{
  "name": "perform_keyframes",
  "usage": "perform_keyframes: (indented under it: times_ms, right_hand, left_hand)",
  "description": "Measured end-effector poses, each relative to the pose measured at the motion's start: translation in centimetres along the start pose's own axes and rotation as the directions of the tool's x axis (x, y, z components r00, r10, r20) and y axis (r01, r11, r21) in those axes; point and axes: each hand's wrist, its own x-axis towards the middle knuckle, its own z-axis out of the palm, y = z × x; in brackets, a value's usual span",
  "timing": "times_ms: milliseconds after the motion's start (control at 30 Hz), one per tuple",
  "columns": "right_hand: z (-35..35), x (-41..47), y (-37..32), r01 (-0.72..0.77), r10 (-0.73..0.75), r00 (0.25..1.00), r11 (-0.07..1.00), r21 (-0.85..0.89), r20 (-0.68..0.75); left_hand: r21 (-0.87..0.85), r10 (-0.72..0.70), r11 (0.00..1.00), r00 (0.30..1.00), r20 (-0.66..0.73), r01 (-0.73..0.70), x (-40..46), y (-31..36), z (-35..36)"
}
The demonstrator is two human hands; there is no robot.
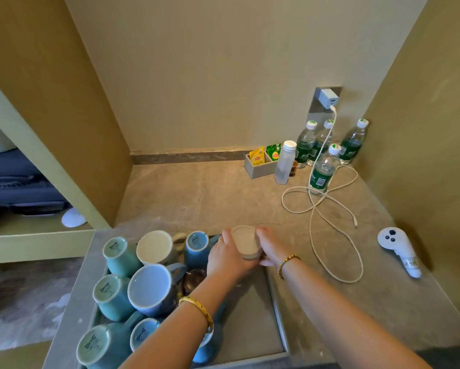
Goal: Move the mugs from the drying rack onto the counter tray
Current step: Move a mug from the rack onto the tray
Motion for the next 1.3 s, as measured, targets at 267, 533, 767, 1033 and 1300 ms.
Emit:
perform_keyframes:
  times_ms: [267, 533, 767, 1033, 1300]
  right_hand:
    - [1.0, 2.5, 1.0, 0.112, -0.103, 0.993, 0.981, -0.156, 0.063]
    - [1.1, 2.9, 0.9, 0.237, -0.203, 0.965, 0.948, -0.214, 0.169]
    - [1.3, 5.1, 1.1, 0.201, -0.184, 0.973, 0.973, -0.116, 0.142]
    - [-0.3, 4.8, 0.9, 0.036, -0.039, 0.999, 0.993, 0.117, 0.028]
    - [0.2, 2.8, -0.3, 0.283, -0.355, 0.907, 0.912, -0.296, -0.226]
  left_hand:
    - [0.235, -0.101, 0.969, 0.99, 0.098, 0.076, 1.5, -0.8, 1.4]
    - [0.578, 0.001, 0.816, 0.999, -0.055, 0.031, 2.4, -0.7, 1.0]
    - [0.702, 0.058, 0.712, 0.998, -0.023, -0.025, 3.1, -0.9, 0.1]
    - [0.696, 0.039, 0.718, 0.999, -0.031, -0.007, 3.0, -0.5, 0.2]
    - [0.53, 0.054, 0.846, 0.998, 0.023, -0.059, 2.6, -0.4, -1.4]
